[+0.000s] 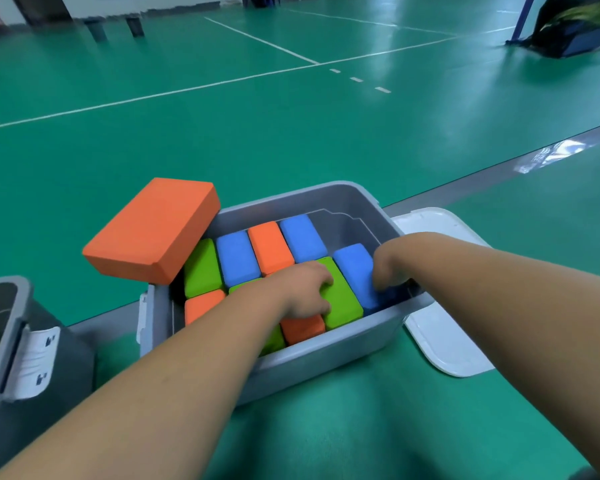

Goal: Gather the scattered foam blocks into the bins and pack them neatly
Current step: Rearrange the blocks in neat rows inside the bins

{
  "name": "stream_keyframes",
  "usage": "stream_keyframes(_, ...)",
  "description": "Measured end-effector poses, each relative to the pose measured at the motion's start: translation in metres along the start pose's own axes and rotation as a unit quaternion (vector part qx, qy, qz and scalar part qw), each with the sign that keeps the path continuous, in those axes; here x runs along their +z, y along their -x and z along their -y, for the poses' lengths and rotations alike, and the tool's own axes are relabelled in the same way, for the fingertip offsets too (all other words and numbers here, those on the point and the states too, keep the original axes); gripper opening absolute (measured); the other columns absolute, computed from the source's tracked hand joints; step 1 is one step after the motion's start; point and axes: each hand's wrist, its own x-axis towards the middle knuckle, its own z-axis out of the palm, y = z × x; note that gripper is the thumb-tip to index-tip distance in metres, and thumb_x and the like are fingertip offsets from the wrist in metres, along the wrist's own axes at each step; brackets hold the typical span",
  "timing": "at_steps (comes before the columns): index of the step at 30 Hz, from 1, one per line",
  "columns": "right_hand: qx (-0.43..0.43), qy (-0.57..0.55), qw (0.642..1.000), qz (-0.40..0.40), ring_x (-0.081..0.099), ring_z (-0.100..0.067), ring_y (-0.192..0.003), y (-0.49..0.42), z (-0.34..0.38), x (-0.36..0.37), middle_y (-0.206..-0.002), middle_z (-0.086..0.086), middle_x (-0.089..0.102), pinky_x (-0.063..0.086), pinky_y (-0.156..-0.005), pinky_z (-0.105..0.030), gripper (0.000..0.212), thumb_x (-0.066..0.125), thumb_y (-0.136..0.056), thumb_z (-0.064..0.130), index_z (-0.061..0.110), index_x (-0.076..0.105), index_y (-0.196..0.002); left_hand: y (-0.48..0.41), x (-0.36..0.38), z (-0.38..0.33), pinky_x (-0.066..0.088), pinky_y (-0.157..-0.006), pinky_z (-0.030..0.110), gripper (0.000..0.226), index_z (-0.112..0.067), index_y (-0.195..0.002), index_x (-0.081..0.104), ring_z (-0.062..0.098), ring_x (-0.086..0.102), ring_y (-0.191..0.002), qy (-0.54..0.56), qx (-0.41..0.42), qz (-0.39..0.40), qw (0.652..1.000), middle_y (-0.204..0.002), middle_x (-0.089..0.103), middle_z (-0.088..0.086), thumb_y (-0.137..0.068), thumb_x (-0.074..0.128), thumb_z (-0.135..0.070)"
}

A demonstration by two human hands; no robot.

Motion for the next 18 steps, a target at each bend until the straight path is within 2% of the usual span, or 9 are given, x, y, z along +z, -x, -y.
stream_keyframes(2,0.002,0.013,1.000,-0.012,0.063,-0.026,-0.074,-0.003,0.004,-0.002,-0.090,-0.010,0.064,0.053,-0.081,-0.039,0.016,0.056,-0.096,0.023,0.010,0.064,-0.102,0.005,-0.007,0.003,0.044,-0.110,0.036,0.055,-0.024,-0.144,0.056,0.023,0.052,-0.134,-0.005,-0.007,-0.001,1.000,-0.150,0.053,0.001,-0.094,0.067,-0.043)
stream_keyframes(5,-0.021,-0.022,0.996,-0.080,0.064,-0.033,-0.099,-0.013,0.018,-0.012,-0.114,-0.010,0.064,0.050,-0.091,-0.038,0.038,0.050,-0.094,0.036,0.009,0.062,-0.118,0.018,-0.024,0.011,0.046,-0.107,0.035,0.044,-0.026,-0.136,0.064,0.022,0.056,-0.129,-0.009,-0.015,-0.019,1.000,-0.141,0.062,-0.001,-0.096,0.065,-0.041)
stream_keyframes(7,-0.071,-0.053,0.987,-0.131,0.062,-0.032,-0.098,-0.015,0.035,-0.024,-0.114,-0.012,0.066,0.050,-0.087,-0.036,0.029,0.050,-0.096,0.036,0.010,0.061,-0.101,0.030,-0.040,0.022,0.046,-0.107,0.034,0.039,-0.028,-0.132,0.067,0.020,0.057,-0.129,-0.009,-0.026,-0.066,0.997,-0.138,0.064,-0.002,-0.094,0.066,-0.038)
stream_keyframes(9,-0.125,-0.089,0.973,-0.171,0.060,-0.030,-0.087,-0.015,0.054,-0.035,-0.094,-0.010,0.066,0.049,-0.078,-0.035,0.026,0.050,-0.094,0.033,0.012,0.059,-0.081,0.043,-0.054,0.037,0.045,-0.102,0.028,0.035,-0.028,-0.128,0.070,0.018,0.059,-0.126,0.001,-0.048,-0.130,0.990,-0.133,0.067,-0.003,-0.093,0.067,-0.031)
stream_keyframes(11,-0.155,-0.106,0.963,-0.195,0.057,-0.030,-0.079,-0.011,0.075,-0.043,-0.075,-0.008,0.058,0.041,-0.068,-0.032,0.028,0.052,-0.093,0.031,0.015,0.054,-0.070,0.057,-0.066,0.056,0.044,-0.098,0.028,0.036,-0.024,-0.125,0.071,0.019,0.062,-0.121,0.024,-0.083,-0.198,0.976,-0.129,0.068,-0.001,-0.090,0.066,-0.021)
stream_keyframes(13,-0.185,-0.112,0.952,-0.215,0.058,-0.031,-0.076,-0.010,0.095,-0.047,-0.069,-0.009,0.058,0.043,-0.065,-0.033,0.032,0.052,-0.092,0.030,0.013,0.056,-0.065,0.070,-0.072,0.080,0.046,-0.099,0.032,0.041,-0.019,-0.126,0.068,0.025,0.061,-0.119,0.036,-0.127,-0.254,0.958,-0.128,0.067,0.004,-0.085,0.067,-0.018)
stream_keyframes(16,-0.223,-0.115,0.941,-0.229,0.064,-0.032,-0.081,-0.006,0.123,-0.049,-0.076,-0.011,0.068,0.053,-0.070,-0.032,0.029,0.051,-0.089,0.031,0.012,0.067,-0.075,0.091,-0.071,0.116,0.047,-0.104,0.044,0.066,-0.015,-0.135,0.055,0.036,0.052,-0.125,-0.027,-0.219,-0.269,0.938,-0.133,0.055,0.011,-0.076,0.076,-0.036)
stream_keyframes(18,-0.239,-0.120,0.932,-0.246,0.055,-0.031,-0.081,-0.003,0.139,-0.049,-0.068,-0.007,0.056,0.042,-0.063,-0.030,0.029,0.051,-0.092,0.026,0.014,0.057,-0.067,0.104,-0.063,0.135,0.043,-0.107,0.048,0.090,-0.013,-0.140,0.045,0.039,0.045,-0.130,-0.069,-0.276,-0.249,0.926,-0.141,0.047,0.014,-0.069,0.083,-0.053)
